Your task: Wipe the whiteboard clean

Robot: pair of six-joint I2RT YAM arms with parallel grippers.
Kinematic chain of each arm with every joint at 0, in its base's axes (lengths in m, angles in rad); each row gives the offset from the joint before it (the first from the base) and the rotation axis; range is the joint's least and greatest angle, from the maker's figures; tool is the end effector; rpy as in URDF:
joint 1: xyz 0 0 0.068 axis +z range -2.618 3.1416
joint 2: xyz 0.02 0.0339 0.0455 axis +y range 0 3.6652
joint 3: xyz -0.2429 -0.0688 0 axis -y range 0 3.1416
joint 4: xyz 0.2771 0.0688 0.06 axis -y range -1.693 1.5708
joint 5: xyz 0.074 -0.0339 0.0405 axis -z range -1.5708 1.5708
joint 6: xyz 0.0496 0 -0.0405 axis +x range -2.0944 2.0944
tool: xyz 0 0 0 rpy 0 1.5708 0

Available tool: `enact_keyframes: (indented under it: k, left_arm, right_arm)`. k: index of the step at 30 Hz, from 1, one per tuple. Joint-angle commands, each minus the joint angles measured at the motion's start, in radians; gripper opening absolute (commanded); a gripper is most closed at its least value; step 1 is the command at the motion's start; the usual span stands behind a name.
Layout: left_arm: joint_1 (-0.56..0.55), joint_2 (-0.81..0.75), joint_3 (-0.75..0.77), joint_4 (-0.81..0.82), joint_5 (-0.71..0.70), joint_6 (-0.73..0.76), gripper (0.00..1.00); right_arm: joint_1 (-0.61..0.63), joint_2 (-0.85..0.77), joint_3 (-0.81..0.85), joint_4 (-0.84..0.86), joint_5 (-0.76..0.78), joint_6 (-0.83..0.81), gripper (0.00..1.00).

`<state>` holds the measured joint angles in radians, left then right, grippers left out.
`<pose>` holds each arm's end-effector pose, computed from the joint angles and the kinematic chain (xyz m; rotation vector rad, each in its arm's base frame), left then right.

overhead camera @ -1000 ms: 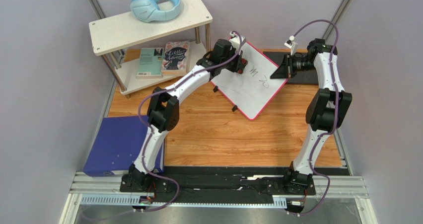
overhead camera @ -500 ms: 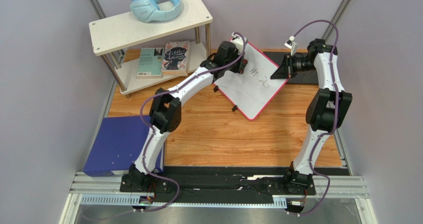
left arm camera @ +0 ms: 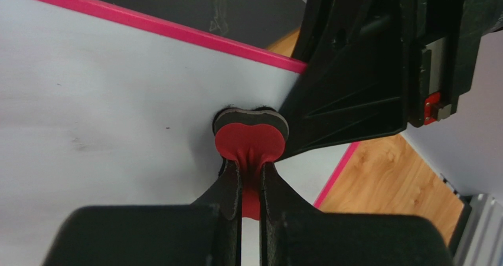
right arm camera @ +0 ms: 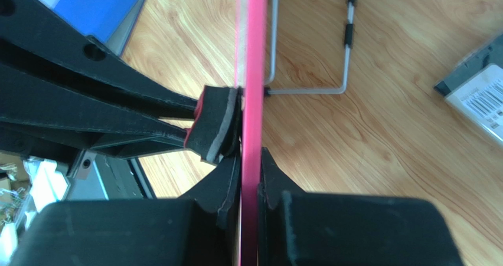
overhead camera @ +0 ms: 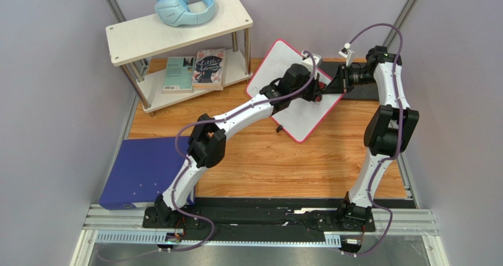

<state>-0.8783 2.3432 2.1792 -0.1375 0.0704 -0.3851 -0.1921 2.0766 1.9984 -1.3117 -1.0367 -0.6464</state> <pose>0.3744 -0.4568 0.2648 0.5330 1.9073 -0.9170 0.4366 -0.0414 0.2665 -0.6417 2.2414 1.1270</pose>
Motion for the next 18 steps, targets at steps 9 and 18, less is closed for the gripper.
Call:
enact_keyframes:
  k: [9,18]
  left_arm:
    - [-0.137,0.11,-0.013,-0.053,-0.177,-0.259,0.0]
    - [-0.068,-0.01,-0.176,-0.114,-0.366,-0.147,0.0]
  right_arm:
    - [0.114,-0.001,-0.001,-0.173,0.043,-0.236,0.0]
    - [0.114,0.002,0.002,-0.176,0.04,-0.236,0.0]
